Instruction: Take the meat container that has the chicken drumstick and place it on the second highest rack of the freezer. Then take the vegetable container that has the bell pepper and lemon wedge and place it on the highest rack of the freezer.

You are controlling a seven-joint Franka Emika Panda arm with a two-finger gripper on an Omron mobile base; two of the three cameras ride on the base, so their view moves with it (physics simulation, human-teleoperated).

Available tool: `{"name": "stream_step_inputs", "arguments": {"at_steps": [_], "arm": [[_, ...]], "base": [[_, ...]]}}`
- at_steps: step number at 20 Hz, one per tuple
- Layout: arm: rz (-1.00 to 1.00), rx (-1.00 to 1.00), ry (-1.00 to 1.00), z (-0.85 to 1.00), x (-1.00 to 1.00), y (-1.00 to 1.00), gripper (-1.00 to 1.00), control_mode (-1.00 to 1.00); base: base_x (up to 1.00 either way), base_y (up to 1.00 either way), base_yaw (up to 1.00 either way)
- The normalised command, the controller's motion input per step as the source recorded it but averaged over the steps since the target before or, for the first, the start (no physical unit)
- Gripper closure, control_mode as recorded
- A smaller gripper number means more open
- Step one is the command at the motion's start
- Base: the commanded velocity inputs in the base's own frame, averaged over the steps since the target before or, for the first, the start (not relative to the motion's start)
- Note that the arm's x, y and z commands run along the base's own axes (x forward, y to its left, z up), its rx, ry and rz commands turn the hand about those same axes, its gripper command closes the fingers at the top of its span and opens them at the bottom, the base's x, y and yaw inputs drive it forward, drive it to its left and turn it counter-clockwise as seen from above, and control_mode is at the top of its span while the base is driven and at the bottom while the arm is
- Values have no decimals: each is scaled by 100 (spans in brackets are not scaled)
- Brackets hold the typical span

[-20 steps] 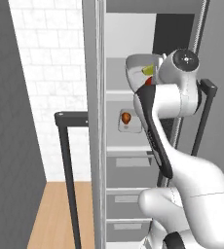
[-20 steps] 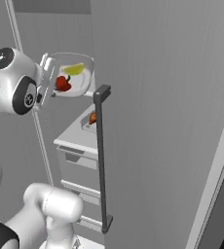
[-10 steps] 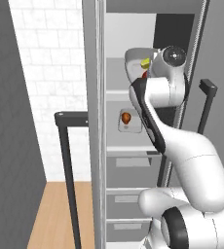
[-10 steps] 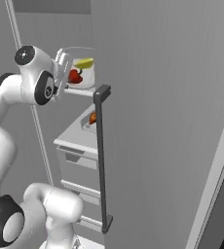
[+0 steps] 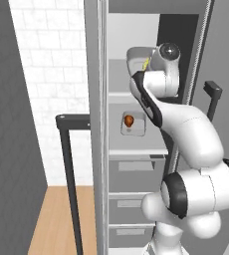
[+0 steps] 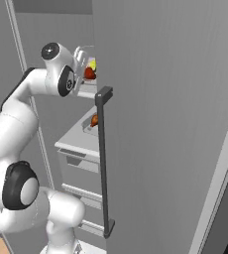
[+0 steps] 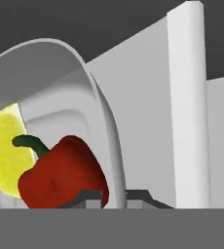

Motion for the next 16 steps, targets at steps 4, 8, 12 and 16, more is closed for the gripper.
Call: {"name": "stream_step_inputs", "arguments": {"at_steps": [4,8,12,16], "arm": [[0,0,6,-5,47,-20,100,-100],[0,0,7,-8,39,-6,100,-100],[0,0,4,-14,34,-1,100,-100],[0,0,2,-21,26,0,100,-100]], "base": [[0,0,0],[0,0,0],[0,0,0],[0,0,0]]}}
